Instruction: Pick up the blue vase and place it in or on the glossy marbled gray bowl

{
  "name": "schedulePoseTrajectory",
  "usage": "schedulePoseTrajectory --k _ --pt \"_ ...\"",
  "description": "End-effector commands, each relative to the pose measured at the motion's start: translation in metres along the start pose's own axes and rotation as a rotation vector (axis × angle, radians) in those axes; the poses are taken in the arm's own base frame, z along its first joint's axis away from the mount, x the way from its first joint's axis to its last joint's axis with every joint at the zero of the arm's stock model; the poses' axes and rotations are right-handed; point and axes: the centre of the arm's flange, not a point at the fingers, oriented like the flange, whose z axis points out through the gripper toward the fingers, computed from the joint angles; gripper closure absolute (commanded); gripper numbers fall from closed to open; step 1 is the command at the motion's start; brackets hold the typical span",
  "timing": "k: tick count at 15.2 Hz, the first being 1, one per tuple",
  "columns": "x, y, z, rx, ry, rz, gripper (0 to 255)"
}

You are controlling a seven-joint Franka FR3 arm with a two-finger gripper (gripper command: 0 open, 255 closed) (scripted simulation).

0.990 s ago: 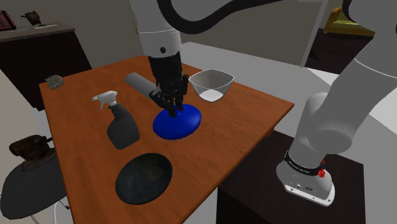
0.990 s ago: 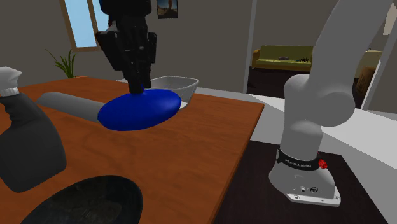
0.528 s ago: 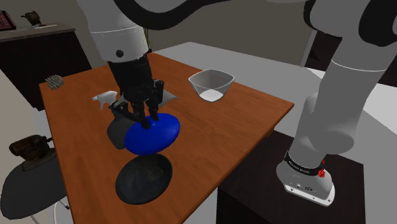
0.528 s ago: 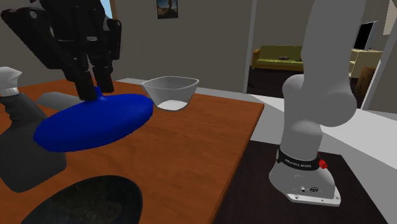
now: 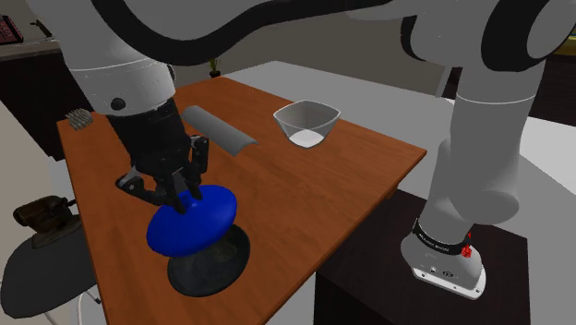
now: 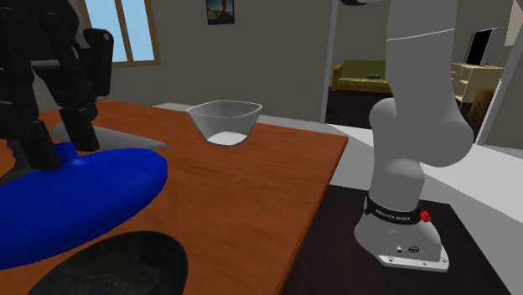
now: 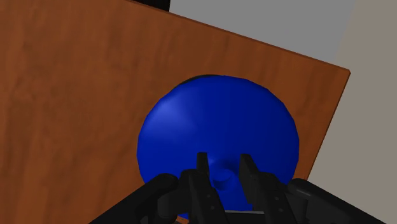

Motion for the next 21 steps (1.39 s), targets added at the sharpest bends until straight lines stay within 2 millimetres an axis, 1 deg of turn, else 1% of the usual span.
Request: schedulePoseTrajectory --k 1,17,21 --pt "0.0 -0.001 0.009 0.001 0.001 0.0 255" --pt "0.004 -0.001 0.093 0.001 0.001 0.0 255" --pt "0.004 -0.001 0.096 0.001 0.001 0.0 255"
